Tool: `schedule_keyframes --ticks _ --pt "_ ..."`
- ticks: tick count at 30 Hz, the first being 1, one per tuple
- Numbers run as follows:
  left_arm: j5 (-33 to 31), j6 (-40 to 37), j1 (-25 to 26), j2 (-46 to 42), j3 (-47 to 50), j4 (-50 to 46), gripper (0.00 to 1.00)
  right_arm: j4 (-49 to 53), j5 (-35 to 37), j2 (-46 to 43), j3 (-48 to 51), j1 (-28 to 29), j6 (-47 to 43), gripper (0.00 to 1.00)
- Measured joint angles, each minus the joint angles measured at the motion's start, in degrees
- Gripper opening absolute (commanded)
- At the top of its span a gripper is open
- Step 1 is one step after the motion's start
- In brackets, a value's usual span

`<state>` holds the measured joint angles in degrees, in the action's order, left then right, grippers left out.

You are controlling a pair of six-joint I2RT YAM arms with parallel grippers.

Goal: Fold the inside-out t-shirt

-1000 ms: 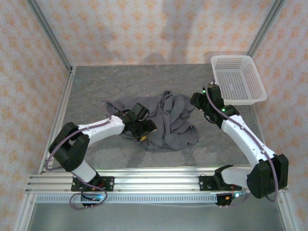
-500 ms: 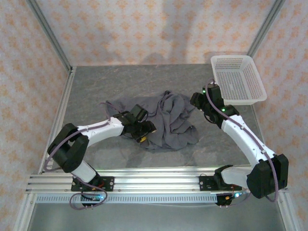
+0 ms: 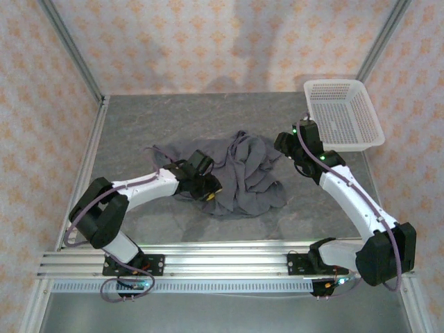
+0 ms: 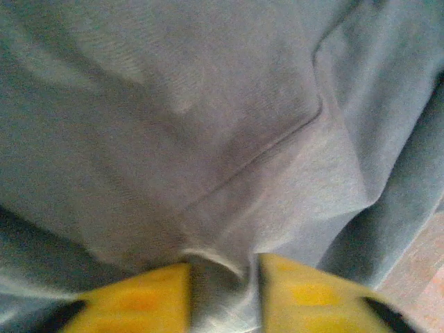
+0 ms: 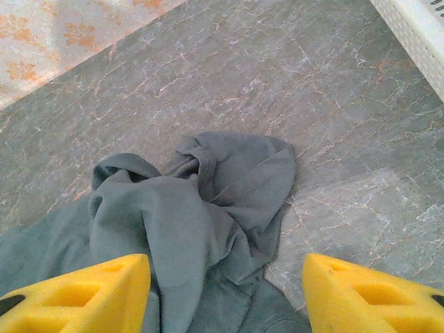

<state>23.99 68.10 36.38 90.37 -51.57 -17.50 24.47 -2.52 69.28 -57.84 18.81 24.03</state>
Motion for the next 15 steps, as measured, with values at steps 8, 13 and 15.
schedule_keyframes --ticks 8,13,15 --pt "-0.48 -1.64 0.0 0.04 -1.29 -1.22 0.0 0.02 0.0 -0.02 -0.02 0.0 -0.04 0.6" --pt "-2.47 -4.98 -0.37 -1.01 -4.22 -5.97 0.0 -0.44 -1.68 0.0 0.09 0.0 -0.98 0.61" --pt "-3.58 -6.8 -1.29 -2.82 -4.9 -8.28 0.0 -2.19 -5.2 0.26 0.57 0.0 -2.75 0.7"
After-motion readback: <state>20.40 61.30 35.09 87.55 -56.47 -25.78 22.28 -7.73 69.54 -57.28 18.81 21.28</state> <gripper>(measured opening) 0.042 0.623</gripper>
